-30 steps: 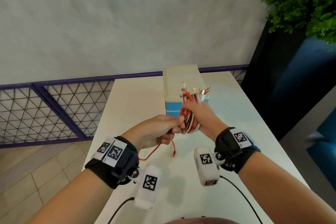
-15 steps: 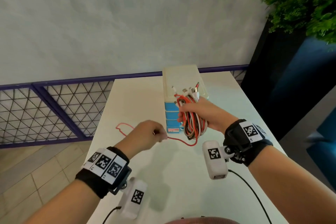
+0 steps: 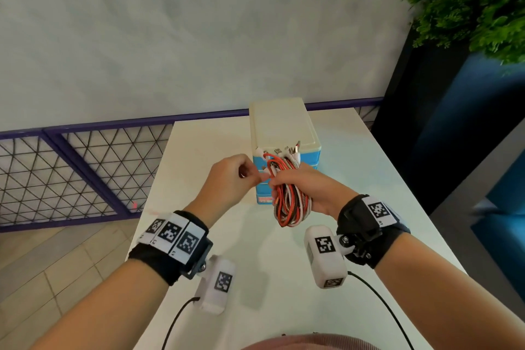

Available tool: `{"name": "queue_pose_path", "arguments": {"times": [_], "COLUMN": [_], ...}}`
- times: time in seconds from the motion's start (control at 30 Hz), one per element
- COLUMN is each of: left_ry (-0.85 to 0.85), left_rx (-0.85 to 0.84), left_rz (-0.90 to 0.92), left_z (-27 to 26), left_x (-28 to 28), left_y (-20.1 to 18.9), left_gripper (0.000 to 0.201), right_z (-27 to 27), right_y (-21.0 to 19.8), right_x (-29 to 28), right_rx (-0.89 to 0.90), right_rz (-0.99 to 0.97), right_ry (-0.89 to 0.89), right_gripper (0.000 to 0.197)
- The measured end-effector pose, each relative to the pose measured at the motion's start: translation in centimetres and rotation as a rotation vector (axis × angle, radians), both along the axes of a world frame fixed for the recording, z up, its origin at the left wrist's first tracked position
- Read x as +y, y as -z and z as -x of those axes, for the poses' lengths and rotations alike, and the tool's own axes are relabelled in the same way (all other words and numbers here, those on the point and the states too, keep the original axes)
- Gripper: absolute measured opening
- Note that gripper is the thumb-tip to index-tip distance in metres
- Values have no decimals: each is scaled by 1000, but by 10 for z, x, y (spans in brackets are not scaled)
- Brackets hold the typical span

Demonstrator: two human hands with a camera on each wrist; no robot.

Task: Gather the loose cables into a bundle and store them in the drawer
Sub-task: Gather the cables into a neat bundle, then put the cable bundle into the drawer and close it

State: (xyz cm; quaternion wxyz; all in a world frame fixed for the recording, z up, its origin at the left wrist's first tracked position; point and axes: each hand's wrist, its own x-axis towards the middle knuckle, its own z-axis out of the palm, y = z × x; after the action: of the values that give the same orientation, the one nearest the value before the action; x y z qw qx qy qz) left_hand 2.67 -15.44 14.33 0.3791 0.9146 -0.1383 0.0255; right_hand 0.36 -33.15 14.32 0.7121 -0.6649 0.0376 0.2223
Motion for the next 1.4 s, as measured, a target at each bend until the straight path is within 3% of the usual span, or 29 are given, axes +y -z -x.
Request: {"name": "queue_pose_path", "arguments": {"times": [0.1, 0.2, 0.27, 0.33, 0.43, 0.6, 0.73, 0.8, 0.87, 0.9, 1.0, 1.13, 1.2, 1.27, 1.33, 1.4], "left_ry": [80, 50, -17, -45, -20, 37, 8, 0, 15, 36, 107, 264, 352, 383, 362, 287], "left_rx": [374, 867, 1042, 1112, 1116, 1066, 991, 936, 861, 839, 895, 1172, 1247, 1201, 975, 597], "left_rz": [-19, 410, 643, 795, 878, 785, 736, 669, 566, 560, 679, 755, 607, 333, -36, -328], "left_z": [-9, -11, -10, -7, 1, 14, 20, 24, 28, 30, 35, 51, 61, 61, 53, 40], "left_x": [5, 17, 21, 16, -6, -48, -75, -87, -98, -102, -110, -107, -101, -95, -92, -93], "left_y": [-2, -1, -1, -5, -15, -28, -26, -28, -29, -29, -25, -5, 9, 21, 21, 14], "left_gripper": [37, 34, 29, 24, 17, 14, 17, 15, 16, 18, 28, 32, 32, 31, 26, 19], "right_z": [-5, -12, -14, -13, -11, -14, -12, -10, -7, -7, -17, -29, -28, -24, -17, -10], "right_y": [5, 12, 13, 13, 14, 14, 10, 8, 2, -3, -10, -16, -24, -31, -34, -34], "right_x": [-4, -13, -17, -18, -20, -28, -40, -51, -62, -66, -78, -100, -111, -121, -128, -130], "right_rx": [-42, -108, -151, -202, -232, -168, -114, -113, -128, -143, -196, -188, -167, -141, -113, -95], "right_rz": [91, 200, 248, 248, 154, -17, -110, -81, -30, -5, 67, 31, 1, -35, -51, -18], "right_ry": [123, 267, 334, 357, 323, 196, 93, 68, 57, 82, 300, 468, 440, 353, 210, 79], "right_gripper": [7, 18, 21, 13, 15, 68, 74, 57, 16, 6, 13, 9, 7, 6, 6, 7]}}
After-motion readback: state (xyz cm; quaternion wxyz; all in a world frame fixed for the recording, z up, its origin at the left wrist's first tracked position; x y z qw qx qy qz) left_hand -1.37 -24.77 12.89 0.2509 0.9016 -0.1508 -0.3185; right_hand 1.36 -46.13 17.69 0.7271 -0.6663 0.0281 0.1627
